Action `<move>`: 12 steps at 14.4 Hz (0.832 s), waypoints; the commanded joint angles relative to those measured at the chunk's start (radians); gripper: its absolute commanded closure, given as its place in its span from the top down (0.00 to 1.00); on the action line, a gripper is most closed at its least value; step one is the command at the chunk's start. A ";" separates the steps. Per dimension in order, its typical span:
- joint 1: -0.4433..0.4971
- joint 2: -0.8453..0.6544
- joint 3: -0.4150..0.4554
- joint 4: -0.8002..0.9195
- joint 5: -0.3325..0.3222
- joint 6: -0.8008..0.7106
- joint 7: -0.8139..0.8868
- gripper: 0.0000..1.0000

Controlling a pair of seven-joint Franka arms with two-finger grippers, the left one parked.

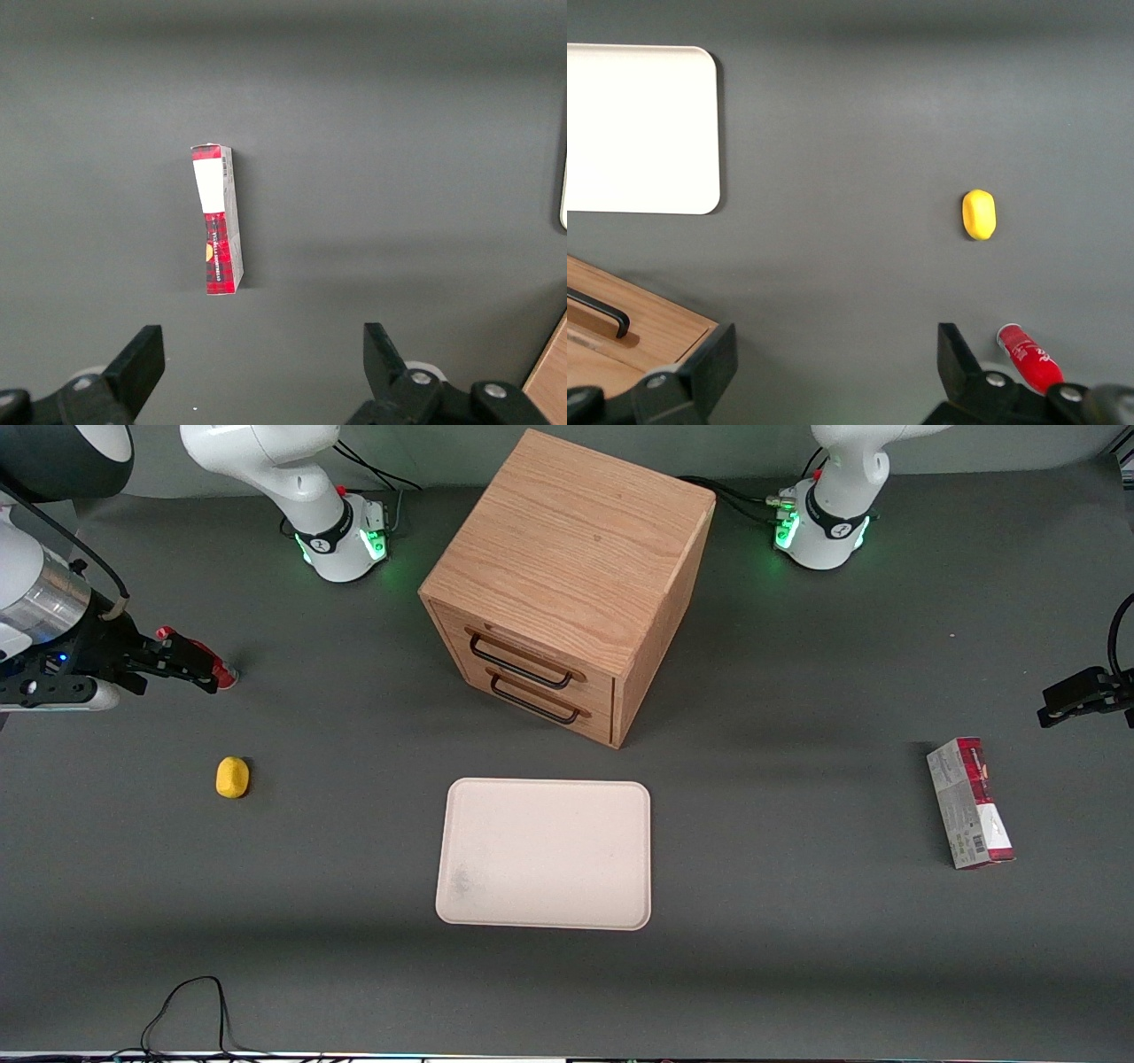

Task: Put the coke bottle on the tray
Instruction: 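Lower the open right gripper over the red Coca-Cola bottle lying on the table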

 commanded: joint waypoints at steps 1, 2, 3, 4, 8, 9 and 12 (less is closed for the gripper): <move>-0.007 -0.005 0.001 0.018 0.024 -0.032 0.011 1.00; -0.007 -0.005 0.001 0.017 0.024 -0.033 0.009 1.00; -0.007 -0.004 -0.006 0.014 0.024 -0.033 0.006 1.00; -0.009 -0.005 -0.013 0.010 0.024 -0.044 -0.007 1.00; -0.007 -0.086 -0.143 -0.129 0.003 -0.052 -0.210 1.00; -0.006 -0.134 -0.172 -0.201 -0.044 -0.023 -0.240 1.00; -0.006 -0.325 -0.277 -0.482 -0.182 0.101 -0.302 1.00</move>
